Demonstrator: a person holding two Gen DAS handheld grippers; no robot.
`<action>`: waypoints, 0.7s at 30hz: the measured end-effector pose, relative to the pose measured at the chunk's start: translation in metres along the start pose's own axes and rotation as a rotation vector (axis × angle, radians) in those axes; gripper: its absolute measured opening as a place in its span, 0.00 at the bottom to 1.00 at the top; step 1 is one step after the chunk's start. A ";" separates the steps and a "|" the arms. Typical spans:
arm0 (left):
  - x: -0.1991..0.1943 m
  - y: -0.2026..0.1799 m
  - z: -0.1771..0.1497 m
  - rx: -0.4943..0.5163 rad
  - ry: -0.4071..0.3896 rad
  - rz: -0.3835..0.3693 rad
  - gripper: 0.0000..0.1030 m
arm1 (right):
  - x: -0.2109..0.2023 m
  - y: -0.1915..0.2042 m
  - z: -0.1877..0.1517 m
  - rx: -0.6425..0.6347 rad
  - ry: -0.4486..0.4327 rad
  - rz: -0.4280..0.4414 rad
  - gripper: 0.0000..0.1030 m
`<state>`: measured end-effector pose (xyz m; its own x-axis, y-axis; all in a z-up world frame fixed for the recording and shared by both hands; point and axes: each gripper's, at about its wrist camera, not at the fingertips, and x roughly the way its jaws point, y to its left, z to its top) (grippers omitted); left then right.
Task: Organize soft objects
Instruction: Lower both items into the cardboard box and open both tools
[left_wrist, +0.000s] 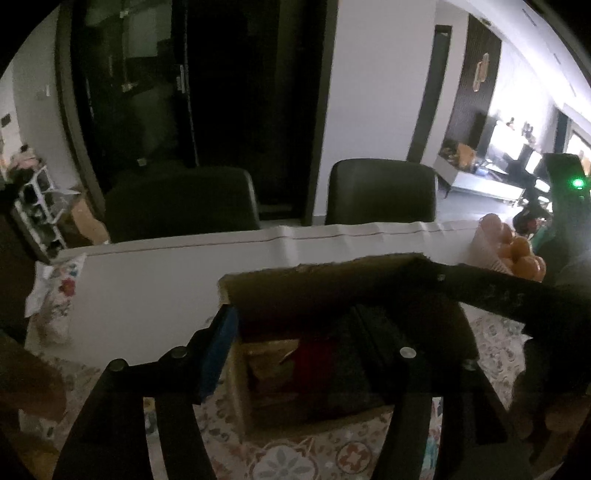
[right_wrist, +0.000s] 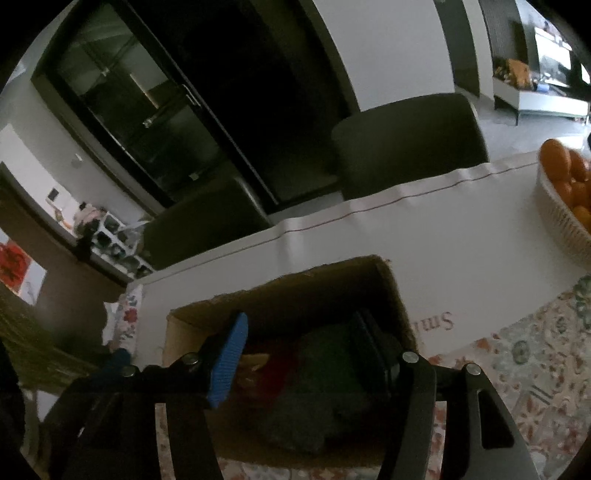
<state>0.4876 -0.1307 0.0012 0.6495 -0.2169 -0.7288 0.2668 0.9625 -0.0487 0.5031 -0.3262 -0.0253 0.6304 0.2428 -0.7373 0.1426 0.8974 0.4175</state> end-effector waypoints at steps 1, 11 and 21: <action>-0.003 0.000 -0.001 -0.001 0.002 0.006 0.61 | -0.003 0.001 -0.001 -0.003 -0.003 -0.012 0.59; -0.038 -0.001 -0.021 -0.027 0.006 0.055 0.63 | -0.039 0.008 -0.018 -0.068 -0.027 -0.106 0.66; -0.056 -0.004 -0.052 -0.018 0.061 0.058 0.63 | -0.063 0.016 -0.047 -0.139 -0.029 -0.156 0.74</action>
<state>0.4130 -0.1144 0.0061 0.6189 -0.1510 -0.7708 0.2167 0.9761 -0.0172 0.4295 -0.3093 0.0030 0.6311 0.0882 -0.7707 0.1349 0.9659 0.2210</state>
